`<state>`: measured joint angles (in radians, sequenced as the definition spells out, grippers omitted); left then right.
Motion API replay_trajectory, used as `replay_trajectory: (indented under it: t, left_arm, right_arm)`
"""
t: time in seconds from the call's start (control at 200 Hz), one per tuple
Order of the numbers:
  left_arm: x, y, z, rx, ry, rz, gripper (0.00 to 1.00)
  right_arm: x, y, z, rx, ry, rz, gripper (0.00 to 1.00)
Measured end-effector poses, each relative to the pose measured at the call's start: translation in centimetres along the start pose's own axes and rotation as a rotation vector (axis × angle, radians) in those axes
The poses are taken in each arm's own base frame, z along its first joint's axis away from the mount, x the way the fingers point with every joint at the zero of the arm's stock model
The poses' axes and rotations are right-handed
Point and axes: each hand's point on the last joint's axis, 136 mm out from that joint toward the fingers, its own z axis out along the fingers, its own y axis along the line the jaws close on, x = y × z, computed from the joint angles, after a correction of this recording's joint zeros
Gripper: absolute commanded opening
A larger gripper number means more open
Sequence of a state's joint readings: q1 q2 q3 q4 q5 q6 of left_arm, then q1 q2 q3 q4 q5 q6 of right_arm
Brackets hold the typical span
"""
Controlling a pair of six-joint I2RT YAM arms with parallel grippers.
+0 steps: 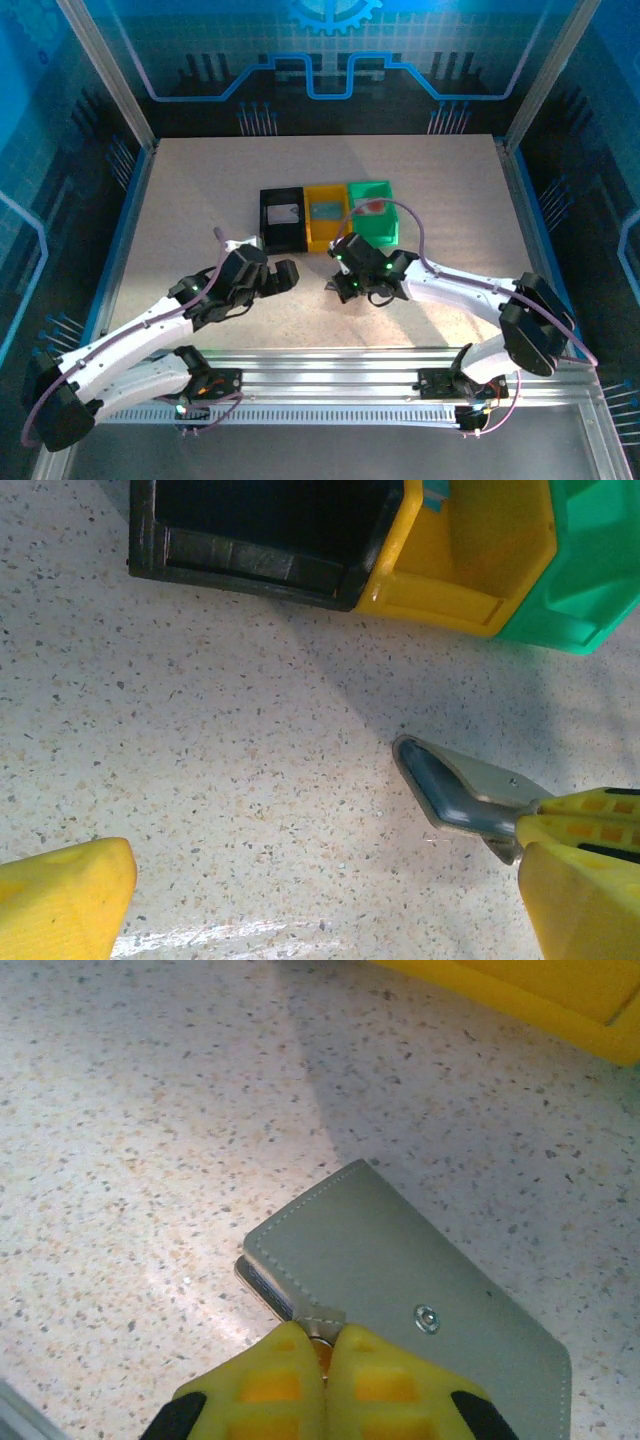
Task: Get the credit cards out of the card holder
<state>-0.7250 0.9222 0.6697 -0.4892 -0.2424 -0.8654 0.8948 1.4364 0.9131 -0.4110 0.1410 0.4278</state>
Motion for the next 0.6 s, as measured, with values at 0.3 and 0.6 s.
replay_trajectory:
  t: [0.3, 0.6]
  left_arm:
    - [0.3, 0.4, 0.2, -0.010, 0.007, -0.033, 0.99]
    - [0.3, 0.4, 0.2, -0.011, 0.007, -0.051, 0.99]
  right_arm:
    - [4.5, -1.4, -0.1, 0.017, 0.057, 0.005, 0.00]
    - [6.6, -3.3, -1.6, 0.088, 0.077, 0.022, 0.00]
